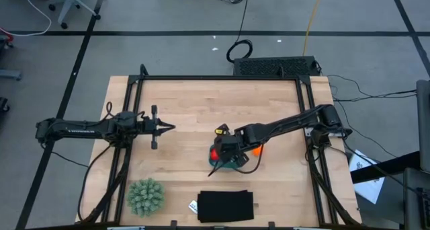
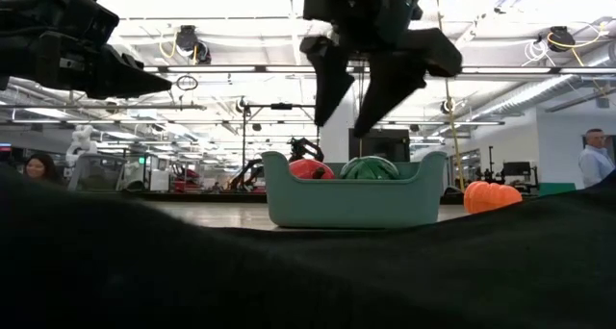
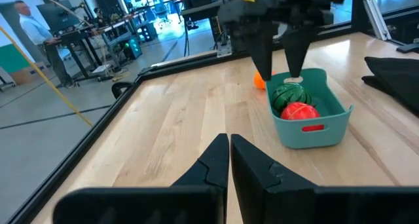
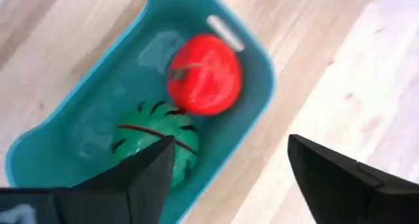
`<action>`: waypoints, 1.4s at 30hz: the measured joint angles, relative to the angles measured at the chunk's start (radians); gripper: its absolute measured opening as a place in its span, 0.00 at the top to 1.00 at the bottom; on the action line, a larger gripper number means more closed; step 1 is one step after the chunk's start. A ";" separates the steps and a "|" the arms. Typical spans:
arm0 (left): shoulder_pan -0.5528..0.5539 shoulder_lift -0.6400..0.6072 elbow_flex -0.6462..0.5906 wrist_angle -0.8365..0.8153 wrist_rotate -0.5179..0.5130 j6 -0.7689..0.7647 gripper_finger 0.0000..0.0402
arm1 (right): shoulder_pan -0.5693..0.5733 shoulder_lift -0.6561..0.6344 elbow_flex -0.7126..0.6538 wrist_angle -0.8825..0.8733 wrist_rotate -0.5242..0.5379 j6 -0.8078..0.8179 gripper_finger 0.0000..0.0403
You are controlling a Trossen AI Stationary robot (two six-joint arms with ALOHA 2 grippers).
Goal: Pick and placing Produce into tupperware
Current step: Put the orange pumpkin into the blue bin
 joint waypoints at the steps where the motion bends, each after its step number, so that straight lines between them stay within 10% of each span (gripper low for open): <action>1: 0.000 0.000 0.000 -0.001 0.000 0.000 0.95 | -0.003 -0.006 0.000 0.011 0.001 0.000 0.31; 22: 0.000 0.000 0.000 -0.001 0.000 0.001 0.95 | -0.018 -0.074 0.000 0.037 -0.004 0.060 0.97; 42: 0.000 0.000 0.000 -0.001 0.000 0.001 0.95 | -0.019 -0.074 0.000 0.037 -0.028 0.079 1.00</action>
